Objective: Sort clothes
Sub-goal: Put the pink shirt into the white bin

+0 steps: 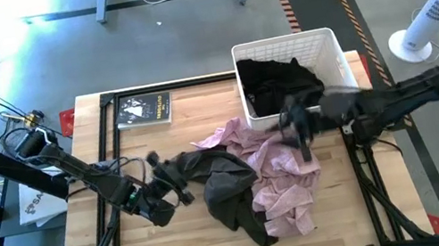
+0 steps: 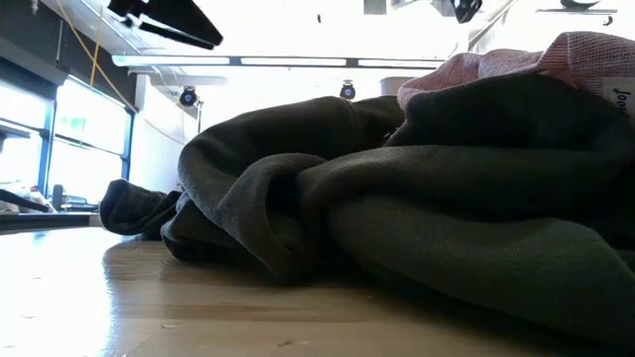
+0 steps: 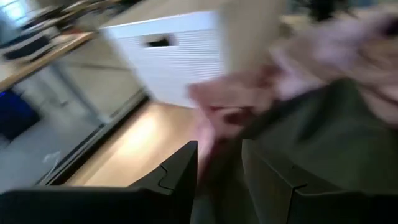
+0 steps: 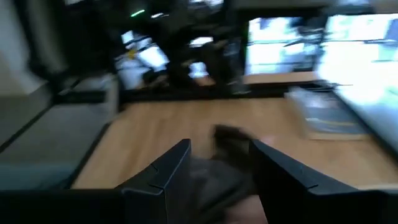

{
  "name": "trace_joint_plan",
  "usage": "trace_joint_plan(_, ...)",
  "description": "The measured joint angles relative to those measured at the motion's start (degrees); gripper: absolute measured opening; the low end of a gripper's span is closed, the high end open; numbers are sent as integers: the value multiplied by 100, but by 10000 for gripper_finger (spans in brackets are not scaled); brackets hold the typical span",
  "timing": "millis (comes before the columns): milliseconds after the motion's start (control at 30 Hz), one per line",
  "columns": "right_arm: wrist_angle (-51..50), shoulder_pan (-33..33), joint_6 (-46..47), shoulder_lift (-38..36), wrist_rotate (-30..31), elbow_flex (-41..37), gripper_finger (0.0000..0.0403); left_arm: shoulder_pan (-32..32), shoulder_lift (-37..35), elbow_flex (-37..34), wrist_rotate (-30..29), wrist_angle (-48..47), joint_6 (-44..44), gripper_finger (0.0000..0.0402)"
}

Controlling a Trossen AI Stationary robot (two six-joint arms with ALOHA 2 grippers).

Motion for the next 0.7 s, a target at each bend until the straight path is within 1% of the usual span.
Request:
trace_joint_plan(67, 60, 407, -31, 213, 160, 9, 158, -13, 312, 0, 407, 791, 981, 123)
trace_joint_plan(133, 101, 715, -39, 428, 500, 11, 158, 17, 636, 0, 884, 1665, 1841, 122)
trace_joint_plan(200, 97, 912, -38, 632, 913, 11, 158, 148, 950, 4, 1363, 2434, 2236, 122)
trace_joint_plan(267, 98, 1022, -39, 836, 1234, 12, 158, 426, 1188, 5, 1846, 2868, 2215, 121)
trace_joint_plan(333, 100, 1051, -40, 1015, 1347, 13, 158, 767, 1362, 52, 2385, 2872, 2012, 121)
trace_joint_plan(433, 101, 1034, -11, 1231, 1359, 13, 158, 1258, 1599, 117, 2877, 2776, 1660, 121)
trace_joint_plan(467, 104, 1029, 2, 1277, 1358, 13, 158, 1412, 1665, 134, 3146, 2783, 1542, 121)
trace_joint_plan(500, 107, 1025, 6, 1318, 1354, 15, 158, 1559, 1719, 140, 3616, 2795, 1454, 121)
trace_joint_plan(567, 121, 1021, 64, 1375, 1335, 22, 158, 1800, 1847, 145, 4740, 2769, 1418, 120)
trace_joint_plan(633, 121, 1021, 110, 1403, 1297, 22, 158, 1900, 1985, 146, 5805, 2484, 1375, 116)
trace_joint_plan(700, 117, 1021, 110, 1413, 1287, 24, 158, 1881, 2078, 146, 6490, 1930, 1252, 108)
